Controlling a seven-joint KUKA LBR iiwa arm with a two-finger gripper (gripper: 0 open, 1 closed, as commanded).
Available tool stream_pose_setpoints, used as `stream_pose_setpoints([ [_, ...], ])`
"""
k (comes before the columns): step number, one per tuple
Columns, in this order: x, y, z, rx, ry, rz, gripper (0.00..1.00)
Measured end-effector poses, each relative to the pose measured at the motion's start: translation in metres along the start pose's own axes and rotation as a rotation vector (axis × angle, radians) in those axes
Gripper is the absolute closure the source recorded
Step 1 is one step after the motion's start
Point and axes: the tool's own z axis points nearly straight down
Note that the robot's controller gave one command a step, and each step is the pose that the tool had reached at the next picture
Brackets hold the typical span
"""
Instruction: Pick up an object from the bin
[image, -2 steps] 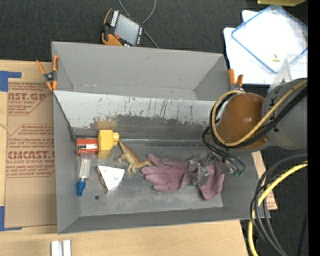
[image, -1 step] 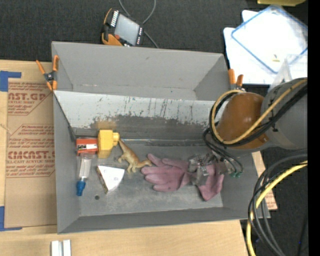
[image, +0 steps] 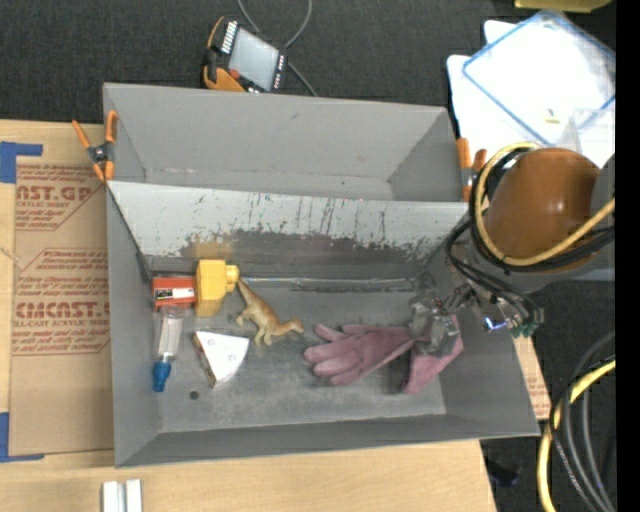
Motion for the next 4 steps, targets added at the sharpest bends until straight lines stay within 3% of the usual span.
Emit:
stream_pose_setpoints([
  [1, -0.006, 0.006, -0.016, 0.000, -0.002, 0.027, 1.00],
  [2, 0.006, -0.004, 0.087, 0.006, -0.010, -0.257, 1.00],
  [3, 0.019, 0.004, 0.102, 0.002, -0.008, -0.228, 1.00],
  [4, 0.014, -0.007, 0.000, 0.000, -0.007, -0.520, 1.00],
])
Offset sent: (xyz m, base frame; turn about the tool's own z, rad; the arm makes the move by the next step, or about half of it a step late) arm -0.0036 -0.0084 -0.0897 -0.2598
